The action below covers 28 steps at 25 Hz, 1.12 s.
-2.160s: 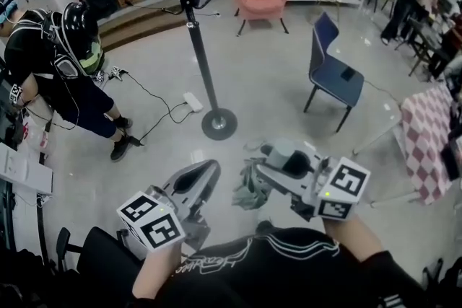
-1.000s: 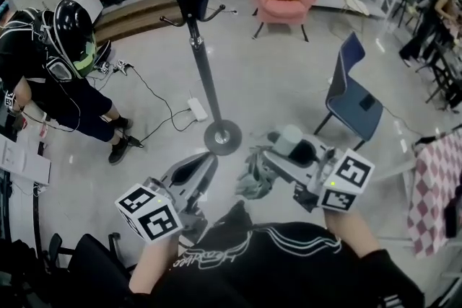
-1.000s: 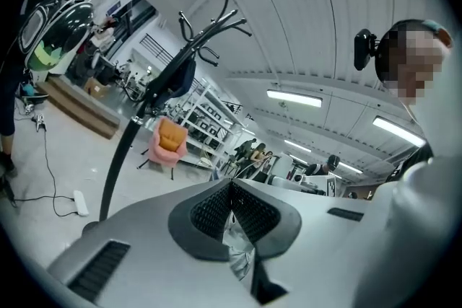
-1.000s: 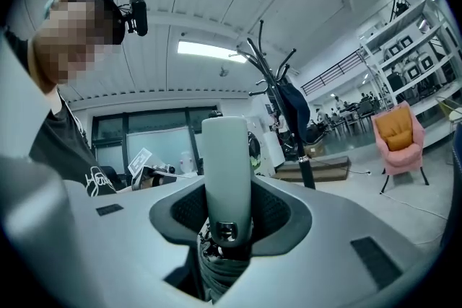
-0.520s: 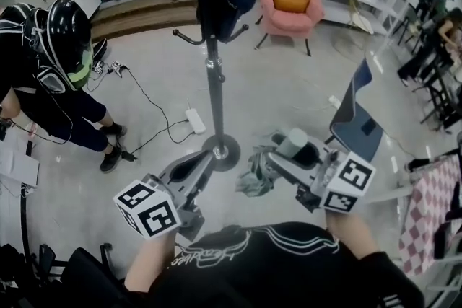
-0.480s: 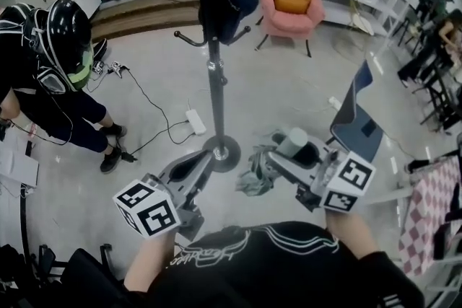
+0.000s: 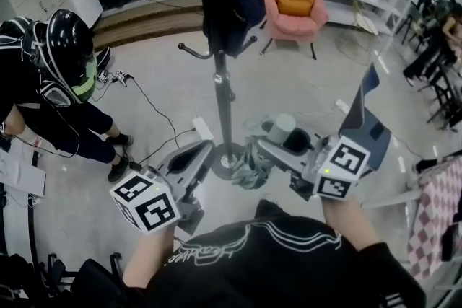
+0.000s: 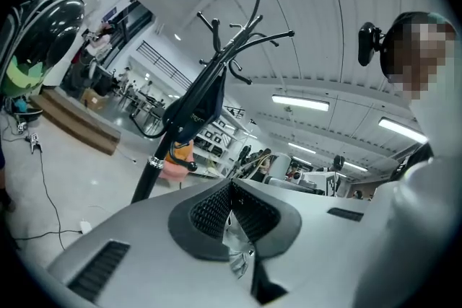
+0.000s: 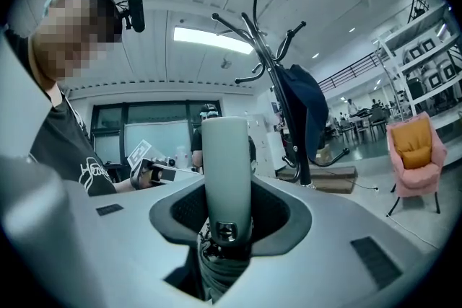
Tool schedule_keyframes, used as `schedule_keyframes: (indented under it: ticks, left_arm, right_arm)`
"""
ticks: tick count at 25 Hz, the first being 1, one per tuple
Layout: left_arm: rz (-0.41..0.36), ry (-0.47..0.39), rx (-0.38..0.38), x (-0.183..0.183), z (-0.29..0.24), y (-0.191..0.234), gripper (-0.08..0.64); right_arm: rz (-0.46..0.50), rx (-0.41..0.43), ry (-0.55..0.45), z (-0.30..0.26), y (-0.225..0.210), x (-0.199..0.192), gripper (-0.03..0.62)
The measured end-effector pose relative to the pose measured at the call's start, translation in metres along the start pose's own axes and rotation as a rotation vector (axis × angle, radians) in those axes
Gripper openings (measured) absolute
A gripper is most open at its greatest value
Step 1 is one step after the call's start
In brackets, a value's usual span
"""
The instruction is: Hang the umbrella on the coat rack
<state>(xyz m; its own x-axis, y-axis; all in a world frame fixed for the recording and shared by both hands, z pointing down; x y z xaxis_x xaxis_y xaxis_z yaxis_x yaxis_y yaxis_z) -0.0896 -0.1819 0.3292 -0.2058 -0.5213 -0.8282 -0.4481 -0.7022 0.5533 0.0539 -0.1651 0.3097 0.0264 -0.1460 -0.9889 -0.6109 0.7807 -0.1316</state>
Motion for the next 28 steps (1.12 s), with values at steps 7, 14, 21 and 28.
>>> schedule_keyframes:
  ticks: [7,14,21,28]
  left_arm:
    - [0.041,-0.018,0.063,0.004,-0.011,0.02,-0.002]
    - [0.058,-0.06,0.133,0.007,-0.013,0.031,-0.002]
    - [0.079,-0.097,0.198,0.011,-0.013,0.041,-0.002]
    - [0.103,-0.118,0.253,0.011,-0.014,0.051,-0.002]
  right_arm:
    - [-0.01,0.088,0.015,-0.022,-0.019,0.001,0.15]
    - [-0.025,0.162,0.039,-0.036,-0.036,-0.006,0.15]
    - [-0.028,0.229,0.059,-0.054,-0.051,-0.005,0.15]
    - [-0.049,0.27,0.075,-0.064,-0.068,-0.011,0.15]
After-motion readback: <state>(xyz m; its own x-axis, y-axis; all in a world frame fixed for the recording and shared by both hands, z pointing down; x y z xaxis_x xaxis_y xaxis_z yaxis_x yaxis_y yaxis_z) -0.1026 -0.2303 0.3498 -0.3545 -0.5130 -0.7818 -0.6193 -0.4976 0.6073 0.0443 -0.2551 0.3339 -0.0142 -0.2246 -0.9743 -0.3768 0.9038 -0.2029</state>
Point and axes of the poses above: the fingertips, and each gripper's own axes: z backward along the fingers, y to its left, x out of its top, the point moved 3 cm from there along z, backward along the fingers, and after that the axes turned 3 degrees about z, right-handed, at the moved point
